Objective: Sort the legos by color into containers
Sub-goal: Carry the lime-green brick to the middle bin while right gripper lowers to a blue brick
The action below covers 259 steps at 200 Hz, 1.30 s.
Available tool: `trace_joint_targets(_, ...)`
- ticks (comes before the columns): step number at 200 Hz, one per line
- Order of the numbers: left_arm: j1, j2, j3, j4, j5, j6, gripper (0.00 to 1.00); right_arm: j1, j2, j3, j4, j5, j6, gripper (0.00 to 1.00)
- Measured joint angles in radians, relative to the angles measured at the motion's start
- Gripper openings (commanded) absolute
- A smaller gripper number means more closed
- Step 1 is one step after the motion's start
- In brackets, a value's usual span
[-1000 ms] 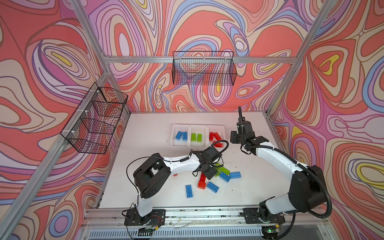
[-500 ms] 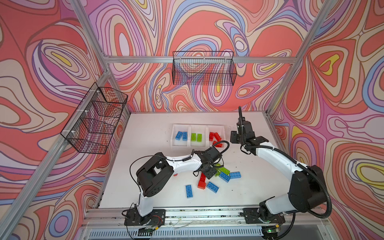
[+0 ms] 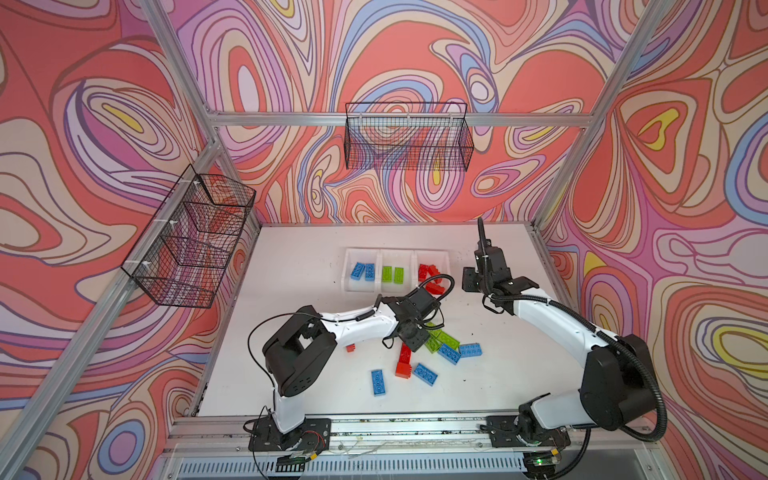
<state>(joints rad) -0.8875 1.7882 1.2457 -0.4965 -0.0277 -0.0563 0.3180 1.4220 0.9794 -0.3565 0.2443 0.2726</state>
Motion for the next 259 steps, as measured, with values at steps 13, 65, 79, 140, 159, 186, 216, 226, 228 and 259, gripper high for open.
trace_joint_targets(13,0.044,-0.054,0.003,0.0,0.001,0.01,0.56,-0.002,-0.018,-0.022,-0.006,-0.004,0.01,0.62)
trace_joint_targets(65,0.232,-0.084,0.107,0.012,0.005,0.13,0.6,-0.005,-0.065,-0.094,-0.019,-0.044,0.06,0.62)
trace_joint_targets(79,0.26,-0.035,0.166,0.009,0.011,0.2,0.61,-0.005,-0.069,-0.104,-0.025,-0.059,0.067,0.62)
trace_joint_targets(140,0.332,0.211,0.396,0.005,0.084,0.481,0.69,-0.005,-0.161,-0.197,-0.061,-0.117,0.115,0.62)
trace_joint_targets(159,0.338,0.273,0.445,0.006,0.101,0.557,0.72,-0.005,-0.185,-0.226,-0.075,-0.131,0.134,0.62)
trace_joint_targets(186,0.338,0.32,0.466,0.011,0.134,0.614,0.79,-0.005,-0.21,-0.24,-0.094,-0.138,0.15,0.63)
trace_joint_targets(216,0.337,0.322,0.47,0.029,0.14,0.621,0.84,-0.005,-0.214,-0.242,-0.119,-0.158,0.16,0.64)
trace_joint_targets(226,0.338,0.321,0.47,0.038,0.135,0.616,0.85,-0.005,-0.216,-0.25,-0.126,-0.165,0.167,0.64)
trace_joint_targets(228,0.338,0.319,0.469,0.041,0.133,0.615,0.85,-0.005,-0.216,-0.253,-0.127,-0.166,0.17,0.64)
trace_joint_targets(259,0.338,0.257,0.415,0.084,0.098,0.575,0.84,-0.005,-0.224,-0.296,-0.156,-0.208,0.2,0.64)
